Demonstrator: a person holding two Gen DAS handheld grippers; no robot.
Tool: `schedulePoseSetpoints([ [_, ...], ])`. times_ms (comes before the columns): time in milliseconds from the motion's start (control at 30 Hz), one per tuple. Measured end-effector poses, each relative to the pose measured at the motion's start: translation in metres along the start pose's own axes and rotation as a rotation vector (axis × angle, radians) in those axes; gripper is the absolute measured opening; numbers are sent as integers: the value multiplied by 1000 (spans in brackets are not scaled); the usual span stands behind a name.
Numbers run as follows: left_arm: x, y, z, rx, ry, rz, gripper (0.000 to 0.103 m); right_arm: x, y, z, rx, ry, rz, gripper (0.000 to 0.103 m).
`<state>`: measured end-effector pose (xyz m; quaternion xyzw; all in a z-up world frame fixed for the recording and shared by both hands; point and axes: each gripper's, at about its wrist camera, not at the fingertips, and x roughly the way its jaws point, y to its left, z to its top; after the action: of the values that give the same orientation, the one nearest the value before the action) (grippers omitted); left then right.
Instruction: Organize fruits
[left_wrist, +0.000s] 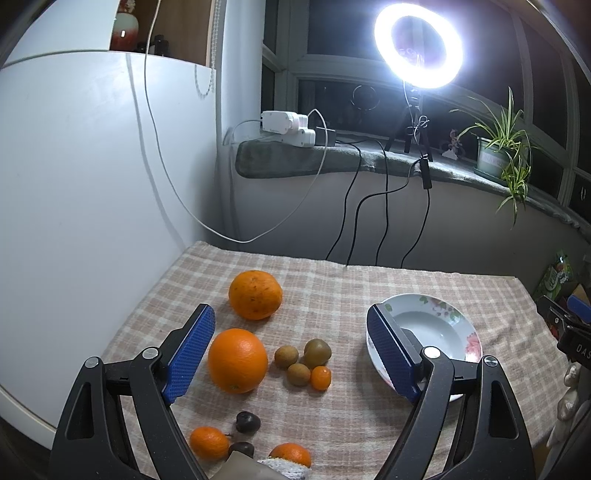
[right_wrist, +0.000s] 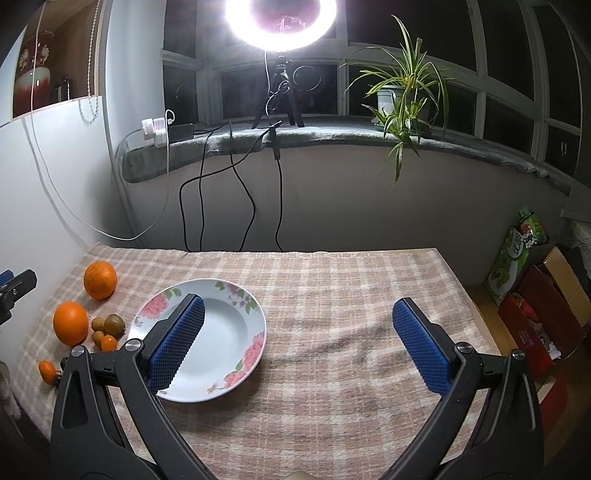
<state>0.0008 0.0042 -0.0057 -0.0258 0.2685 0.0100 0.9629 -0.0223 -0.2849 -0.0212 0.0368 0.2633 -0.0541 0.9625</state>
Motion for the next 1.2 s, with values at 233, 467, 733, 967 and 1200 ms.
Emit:
schedulePoseSetpoints([
  [233, 1, 2, -1, -3, 1, 2, 85, 0, 4, -1, -10, 3, 11, 103],
  [467, -1, 9, -5, -14, 2, 11, 85, 0, 11, -3, -23, 12, 36, 103],
  [733, -2, 18, -11, -19, 12, 31, 85, 3, 28, -6, -64, 25, 81, 103],
  [967, -2, 22, -13, -22, 18, 39, 85, 4, 39, -9, -87, 36, 115, 103],
  [1200, -2, 25, -13, -28, 21, 42, 85, 5, 47, -10, -107, 45, 147, 103],
])
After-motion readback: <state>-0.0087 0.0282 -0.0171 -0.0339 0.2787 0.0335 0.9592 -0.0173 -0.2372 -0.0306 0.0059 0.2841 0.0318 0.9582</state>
